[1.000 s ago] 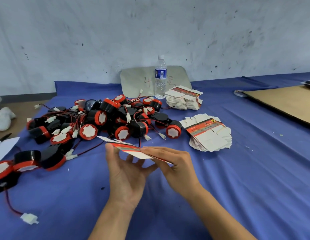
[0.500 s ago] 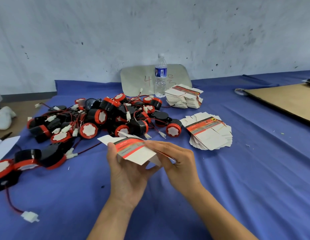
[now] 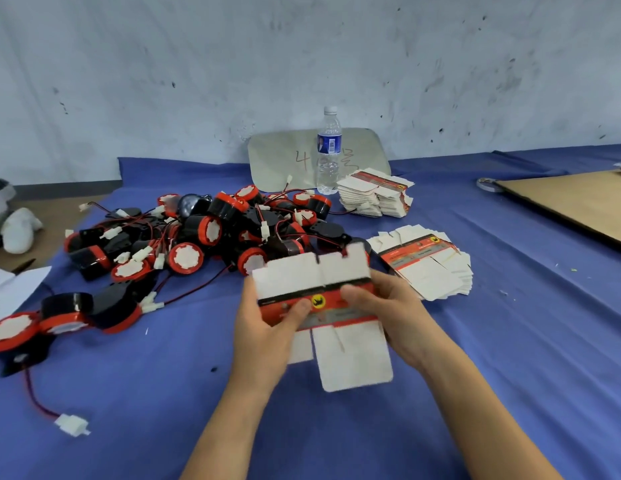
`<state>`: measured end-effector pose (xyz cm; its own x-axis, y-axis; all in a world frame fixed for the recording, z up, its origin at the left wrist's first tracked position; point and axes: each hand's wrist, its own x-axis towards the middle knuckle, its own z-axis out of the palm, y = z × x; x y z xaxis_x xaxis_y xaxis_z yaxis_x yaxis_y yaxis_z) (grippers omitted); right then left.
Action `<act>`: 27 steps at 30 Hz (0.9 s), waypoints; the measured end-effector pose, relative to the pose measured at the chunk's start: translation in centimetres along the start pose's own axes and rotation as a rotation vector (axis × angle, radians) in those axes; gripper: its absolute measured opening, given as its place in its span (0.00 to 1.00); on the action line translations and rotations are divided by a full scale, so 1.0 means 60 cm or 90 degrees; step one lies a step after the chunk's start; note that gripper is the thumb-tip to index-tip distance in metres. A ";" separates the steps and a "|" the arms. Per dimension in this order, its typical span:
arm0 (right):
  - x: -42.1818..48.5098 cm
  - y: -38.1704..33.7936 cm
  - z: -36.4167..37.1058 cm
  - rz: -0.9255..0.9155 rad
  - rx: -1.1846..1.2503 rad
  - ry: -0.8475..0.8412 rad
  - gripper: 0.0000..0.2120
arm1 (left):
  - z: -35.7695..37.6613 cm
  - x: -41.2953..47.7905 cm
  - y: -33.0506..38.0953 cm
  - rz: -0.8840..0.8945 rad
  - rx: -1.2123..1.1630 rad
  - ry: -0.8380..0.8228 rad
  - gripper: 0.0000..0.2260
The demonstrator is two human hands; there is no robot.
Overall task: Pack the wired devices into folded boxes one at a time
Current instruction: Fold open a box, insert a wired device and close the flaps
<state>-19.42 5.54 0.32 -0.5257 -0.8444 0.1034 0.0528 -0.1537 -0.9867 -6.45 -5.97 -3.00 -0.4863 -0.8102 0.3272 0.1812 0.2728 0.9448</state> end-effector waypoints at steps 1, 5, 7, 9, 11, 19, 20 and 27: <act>-0.001 0.003 0.002 -0.022 -0.063 0.035 0.08 | 0.005 -0.006 0.002 0.023 0.040 -0.013 0.21; -0.005 0.015 0.026 -0.175 -0.250 0.123 0.17 | 0.019 -0.018 0.007 0.068 0.105 0.044 0.23; -0.006 0.015 0.038 -0.206 -0.254 0.150 0.18 | 0.021 -0.020 0.013 0.067 0.076 0.084 0.29; -0.004 0.016 0.037 -0.215 -0.159 0.174 0.16 | 0.022 -0.023 0.018 0.049 0.027 0.083 0.37; -0.004 0.010 0.036 -0.204 -0.029 0.167 0.09 | 0.024 -0.023 0.019 0.018 -0.007 0.023 0.45; -0.007 0.009 0.051 -0.180 0.108 -0.035 0.23 | 0.037 -0.036 0.010 0.043 -0.008 -0.129 0.51; -0.008 0.005 0.052 -0.177 0.126 -0.035 0.23 | 0.036 -0.035 0.009 0.049 -0.016 -0.129 0.48; -0.014 -0.002 0.037 -0.237 0.029 0.017 0.21 | 0.035 -0.037 0.016 0.020 -0.062 -0.157 0.41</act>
<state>-17.11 5.10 0.63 -0.5379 -0.7132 0.4495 -0.1079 -0.4705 -0.8758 -7.00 -2.79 -2.81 -0.6708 -0.6479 0.3609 0.2754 0.2343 0.9323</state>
